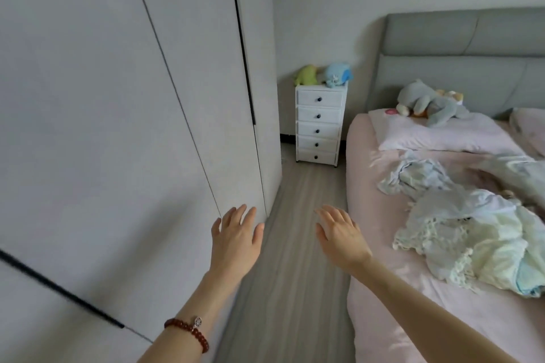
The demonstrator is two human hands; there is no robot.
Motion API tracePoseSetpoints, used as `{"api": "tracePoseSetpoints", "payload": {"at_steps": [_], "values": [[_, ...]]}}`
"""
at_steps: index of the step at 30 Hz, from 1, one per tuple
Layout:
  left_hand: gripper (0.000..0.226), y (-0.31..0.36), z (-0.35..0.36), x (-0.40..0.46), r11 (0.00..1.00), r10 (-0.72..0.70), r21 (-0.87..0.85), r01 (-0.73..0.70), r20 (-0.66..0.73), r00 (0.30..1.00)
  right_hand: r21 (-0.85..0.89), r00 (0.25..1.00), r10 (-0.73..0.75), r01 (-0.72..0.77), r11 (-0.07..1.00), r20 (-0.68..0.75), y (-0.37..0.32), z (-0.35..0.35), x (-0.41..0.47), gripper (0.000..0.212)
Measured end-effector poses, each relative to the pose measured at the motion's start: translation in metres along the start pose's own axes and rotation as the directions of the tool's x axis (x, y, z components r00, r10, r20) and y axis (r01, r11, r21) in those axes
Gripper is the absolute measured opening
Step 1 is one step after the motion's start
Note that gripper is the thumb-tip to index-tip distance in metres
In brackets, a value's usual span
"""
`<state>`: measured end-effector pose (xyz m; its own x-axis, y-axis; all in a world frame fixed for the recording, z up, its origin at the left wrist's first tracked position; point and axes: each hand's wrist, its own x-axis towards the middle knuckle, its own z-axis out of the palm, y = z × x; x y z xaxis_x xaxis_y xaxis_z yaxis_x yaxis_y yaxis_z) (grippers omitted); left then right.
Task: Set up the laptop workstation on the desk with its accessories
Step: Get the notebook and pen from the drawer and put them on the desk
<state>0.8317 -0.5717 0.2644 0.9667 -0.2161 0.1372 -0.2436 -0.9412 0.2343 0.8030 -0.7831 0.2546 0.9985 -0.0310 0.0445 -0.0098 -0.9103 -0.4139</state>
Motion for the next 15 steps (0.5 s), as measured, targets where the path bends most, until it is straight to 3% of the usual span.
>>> {"api": "tracePoseSetpoints", "payload": {"at_steps": [9,15], "values": [[0.042,0.006,0.066,0.279,0.994,0.085,-0.074,-0.083,0.024,0.996,0.066,0.992,0.115,-0.119,0.991,0.058,0.072,-0.008,0.261,0.042],[0.037,0.062,0.098,0.487,0.97,0.189,-0.16,-0.184,0.015,0.982,0.069,0.963,0.27,-0.269,0.961,-0.006,0.149,-0.049,0.414,0.044]]}}
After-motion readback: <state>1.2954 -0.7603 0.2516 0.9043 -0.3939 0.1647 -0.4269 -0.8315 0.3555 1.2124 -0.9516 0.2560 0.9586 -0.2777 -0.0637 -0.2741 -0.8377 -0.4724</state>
